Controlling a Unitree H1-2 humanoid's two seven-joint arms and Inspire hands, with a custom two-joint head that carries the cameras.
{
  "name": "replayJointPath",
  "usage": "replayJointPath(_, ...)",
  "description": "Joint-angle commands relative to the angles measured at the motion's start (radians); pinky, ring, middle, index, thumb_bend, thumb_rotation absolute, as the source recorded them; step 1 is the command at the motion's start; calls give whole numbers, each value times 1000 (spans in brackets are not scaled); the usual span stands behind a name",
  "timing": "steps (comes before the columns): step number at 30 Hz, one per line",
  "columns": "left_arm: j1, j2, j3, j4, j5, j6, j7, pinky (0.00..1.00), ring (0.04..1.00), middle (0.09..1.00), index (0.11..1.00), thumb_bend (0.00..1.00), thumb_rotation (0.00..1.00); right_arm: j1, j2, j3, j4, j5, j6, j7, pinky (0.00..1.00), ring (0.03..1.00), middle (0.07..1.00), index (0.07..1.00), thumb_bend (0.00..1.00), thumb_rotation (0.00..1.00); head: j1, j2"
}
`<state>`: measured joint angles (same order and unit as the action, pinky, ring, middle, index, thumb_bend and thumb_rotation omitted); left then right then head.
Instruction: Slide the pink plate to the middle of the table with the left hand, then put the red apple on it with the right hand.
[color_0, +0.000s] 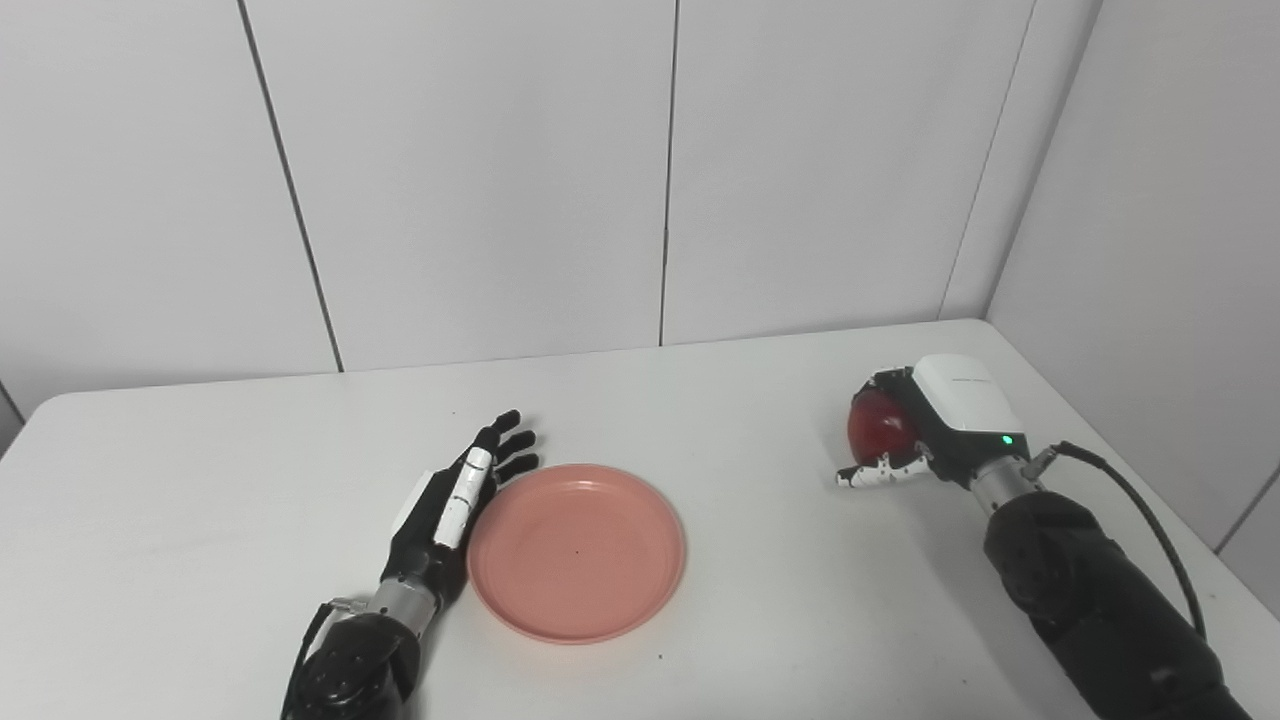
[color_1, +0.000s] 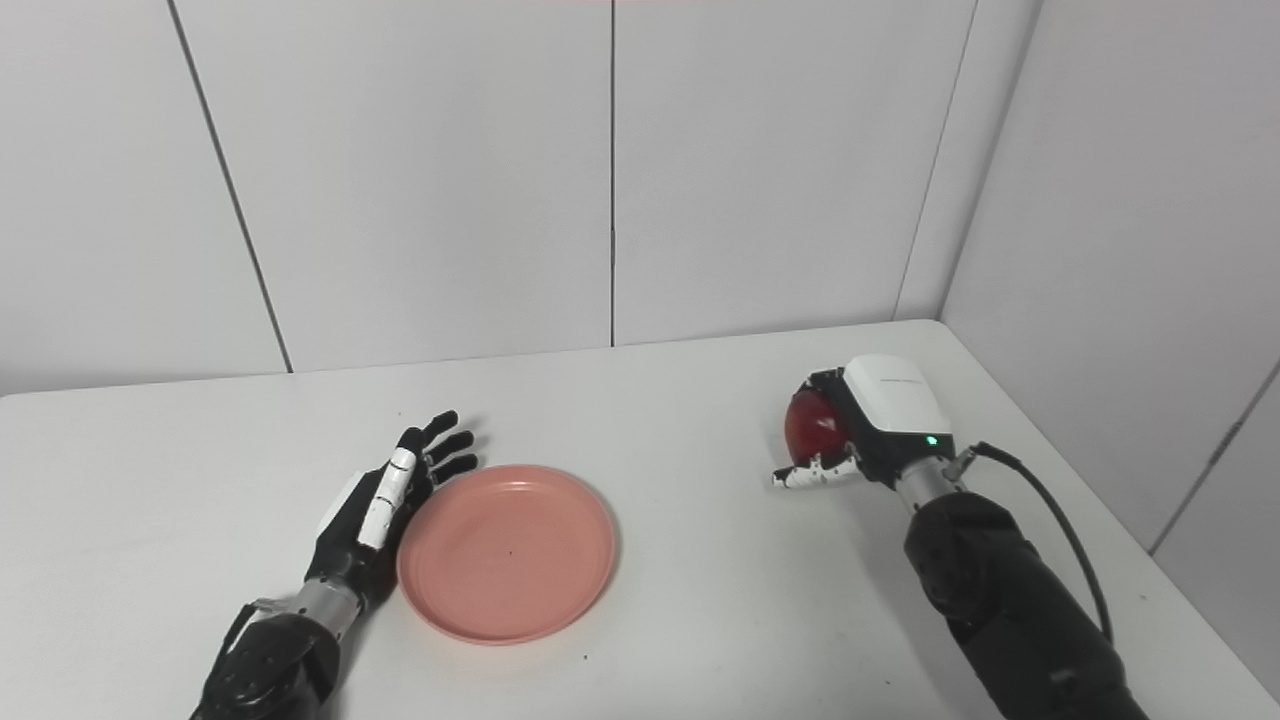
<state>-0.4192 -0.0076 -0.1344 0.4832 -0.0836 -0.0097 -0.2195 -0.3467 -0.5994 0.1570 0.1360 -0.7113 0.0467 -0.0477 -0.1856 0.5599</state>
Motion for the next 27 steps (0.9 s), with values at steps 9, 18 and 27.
replayJointPath(9,17,-47,-26,40,33,49,19,783,858,882,881,684,953,-121,18,7,-178,-4,-44,64,124,180,264,474,497,169,92,3)
replayJointPath(18,20,-64,-30,53,48,39,41,792,864,882,882,719,953,-167,98,39,-214,-16,-36,100,124,180,267,476,497,167,150,3)
replayJointPath(27,25,-70,-34,50,62,34,67,816,870,875,874,702,942,-188,208,113,-196,-43,-47,115,139,196,284,475,498,168,168,-2)
